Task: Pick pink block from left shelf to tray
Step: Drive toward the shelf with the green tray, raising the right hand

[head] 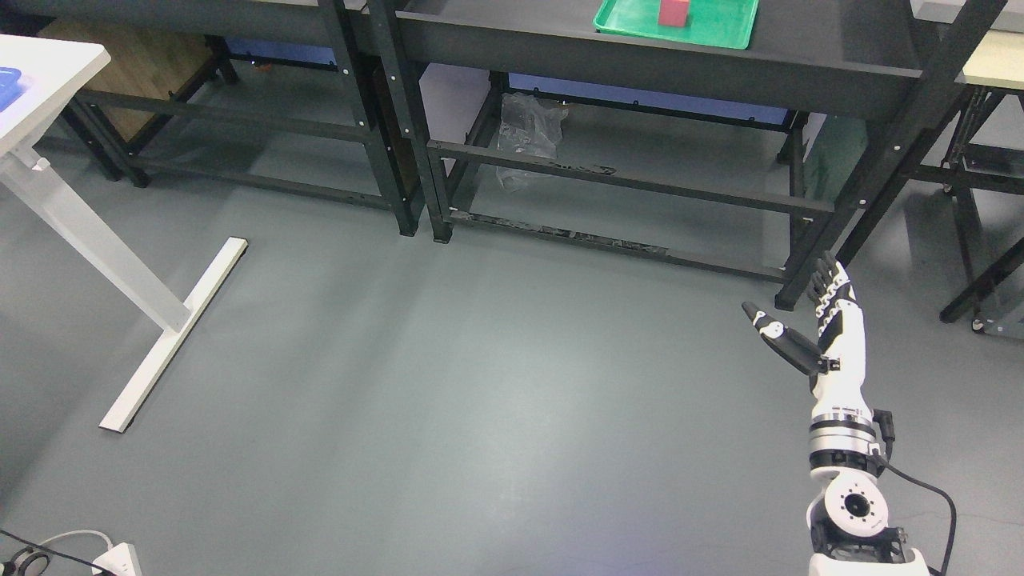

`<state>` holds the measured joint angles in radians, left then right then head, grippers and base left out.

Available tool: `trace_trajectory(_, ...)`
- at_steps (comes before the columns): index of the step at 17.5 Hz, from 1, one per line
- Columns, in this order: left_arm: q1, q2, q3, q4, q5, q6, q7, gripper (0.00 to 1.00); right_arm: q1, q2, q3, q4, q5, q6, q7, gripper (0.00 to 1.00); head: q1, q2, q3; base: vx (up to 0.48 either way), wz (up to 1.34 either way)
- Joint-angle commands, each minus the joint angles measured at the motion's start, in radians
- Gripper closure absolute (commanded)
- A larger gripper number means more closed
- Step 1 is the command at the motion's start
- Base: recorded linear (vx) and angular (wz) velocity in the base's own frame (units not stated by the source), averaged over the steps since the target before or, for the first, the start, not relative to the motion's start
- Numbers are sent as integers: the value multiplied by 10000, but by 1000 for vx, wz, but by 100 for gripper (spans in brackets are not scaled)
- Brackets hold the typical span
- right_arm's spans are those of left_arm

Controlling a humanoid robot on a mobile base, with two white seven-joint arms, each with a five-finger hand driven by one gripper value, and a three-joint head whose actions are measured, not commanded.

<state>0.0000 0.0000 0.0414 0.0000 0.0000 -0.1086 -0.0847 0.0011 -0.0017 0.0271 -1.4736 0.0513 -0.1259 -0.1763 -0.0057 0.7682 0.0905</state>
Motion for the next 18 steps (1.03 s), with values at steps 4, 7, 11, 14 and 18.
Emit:
trace_trajectory(4, -230, 175, 0, -175, -15, -3, 3, 0, -88, -158, 159, -281, -7, -14, -1, 0, 0, 0, 0, 0, 0)
trace_trajectory(7, -230, 175, 0, -175, -15, -3, 3, 0, -103, -158, 159, -281, -22, -14, -1, 0, 0, 0, 0, 0, 0)
trace_trajectory(11, -230, 175, 0, -175, -15, -3, 3, 0, -179, -158, 251, -220, -23, 32, -47, 0, 0, 0, 0, 0, 0)
trace_trajectory(14, -230, 175, 0, -175, -15, -3, 3, 0, -210, -158, 297, -235, 1105, -14, -321, 0, 0, 0, 0, 0, 0)
trace_trajectory(18, -230, 175, 0, -175, -15, -3, 3, 0, -548, -656, 1120, -327, 10309, 1666, -2926, 1, 0, 0, 0, 3, 0)
